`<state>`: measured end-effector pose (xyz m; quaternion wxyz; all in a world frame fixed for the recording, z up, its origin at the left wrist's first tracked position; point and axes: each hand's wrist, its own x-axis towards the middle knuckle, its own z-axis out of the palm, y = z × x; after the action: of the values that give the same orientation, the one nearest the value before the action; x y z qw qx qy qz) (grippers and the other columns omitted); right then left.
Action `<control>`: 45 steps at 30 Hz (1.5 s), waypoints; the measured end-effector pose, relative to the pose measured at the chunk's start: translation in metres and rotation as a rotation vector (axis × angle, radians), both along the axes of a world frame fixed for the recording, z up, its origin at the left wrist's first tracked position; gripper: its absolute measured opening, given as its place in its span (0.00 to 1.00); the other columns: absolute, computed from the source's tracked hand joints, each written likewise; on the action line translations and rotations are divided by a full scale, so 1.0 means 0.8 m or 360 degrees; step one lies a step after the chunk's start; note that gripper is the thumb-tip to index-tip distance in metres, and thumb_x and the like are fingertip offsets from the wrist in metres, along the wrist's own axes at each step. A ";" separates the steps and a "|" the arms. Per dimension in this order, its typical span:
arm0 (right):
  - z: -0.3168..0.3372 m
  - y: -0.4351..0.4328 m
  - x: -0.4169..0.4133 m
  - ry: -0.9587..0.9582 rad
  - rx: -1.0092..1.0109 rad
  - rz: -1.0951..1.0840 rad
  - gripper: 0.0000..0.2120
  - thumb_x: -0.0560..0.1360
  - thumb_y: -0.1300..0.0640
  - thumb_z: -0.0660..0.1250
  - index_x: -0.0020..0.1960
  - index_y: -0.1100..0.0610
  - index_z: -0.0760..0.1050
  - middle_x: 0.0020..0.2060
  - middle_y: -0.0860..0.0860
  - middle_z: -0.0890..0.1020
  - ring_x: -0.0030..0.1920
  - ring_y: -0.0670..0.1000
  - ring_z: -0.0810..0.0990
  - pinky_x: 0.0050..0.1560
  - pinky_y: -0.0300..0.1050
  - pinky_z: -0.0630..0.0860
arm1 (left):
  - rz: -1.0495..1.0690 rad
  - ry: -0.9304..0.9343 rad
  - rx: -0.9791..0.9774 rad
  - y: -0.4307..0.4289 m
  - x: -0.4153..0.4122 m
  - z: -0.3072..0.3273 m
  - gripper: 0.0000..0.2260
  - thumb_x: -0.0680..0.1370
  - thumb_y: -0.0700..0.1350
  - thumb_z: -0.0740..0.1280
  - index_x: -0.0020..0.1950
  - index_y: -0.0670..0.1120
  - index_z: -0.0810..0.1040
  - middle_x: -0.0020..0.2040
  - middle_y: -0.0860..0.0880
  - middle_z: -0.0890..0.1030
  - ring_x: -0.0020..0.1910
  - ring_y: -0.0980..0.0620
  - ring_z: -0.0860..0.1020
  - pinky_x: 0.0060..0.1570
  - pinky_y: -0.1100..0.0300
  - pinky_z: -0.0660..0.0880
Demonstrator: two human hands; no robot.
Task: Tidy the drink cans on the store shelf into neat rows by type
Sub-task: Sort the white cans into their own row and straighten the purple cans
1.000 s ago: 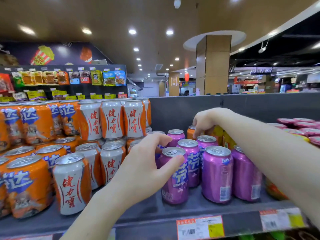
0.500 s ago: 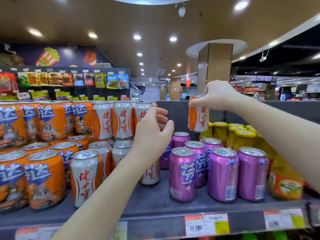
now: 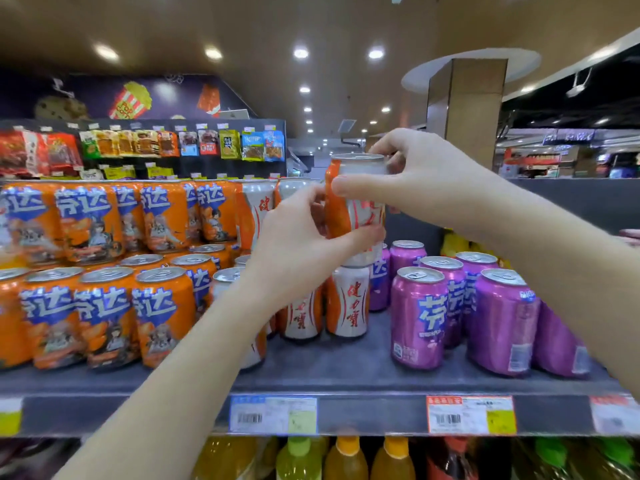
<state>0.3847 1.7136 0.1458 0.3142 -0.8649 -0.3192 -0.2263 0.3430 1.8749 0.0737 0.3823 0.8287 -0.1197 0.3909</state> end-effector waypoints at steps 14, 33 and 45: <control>-0.128 0.058 -0.028 0.0555 0.0422 0.0218 0.23 0.60 0.41 0.82 0.49 0.44 0.77 0.39 0.34 0.85 0.39 0.33 0.83 0.38 0.33 0.78 | 0.0681 -0.0003 0.0654 0.155 -0.088 -0.053 0.24 0.71 0.69 0.64 0.63 0.60 0.78 0.60 0.60 0.77 0.62 0.55 0.74 0.63 0.48 0.72; -0.187 0.100 -0.042 0.0439 0.0513 0.0071 0.25 0.65 0.46 0.81 0.52 0.34 0.69 0.44 0.31 0.78 0.43 0.31 0.78 0.33 0.26 0.72 | 0.0650 -0.0294 0.0542 0.197 -0.098 -0.095 0.13 0.75 0.55 0.69 0.58 0.54 0.81 0.55 0.58 0.79 0.58 0.54 0.77 0.57 0.49 0.72; -0.092 0.068 -0.023 0.0265 0.0433 -0.0163 0.23 0.73 0.52 0.76 0.65 0.48 0.75 0.51 0.44 0.83 0.49 0.44 0.83 0.46 0.44 0.80 | 0.0698 -0.0105 0.0573 0.139 -0.074 -0.129 0.30 0.74 0.56 0.73 0.73 0.48 0.72 0.66 0.51 0.76 0.63 0.51 0.77 0.61 0.56 0.77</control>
<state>0.3661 1.7683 0.0719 0.4419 -0.8453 -0.2138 -0.2107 0.2835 1.9863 -0.0298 0.1312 0.8761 -0.0174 0.4635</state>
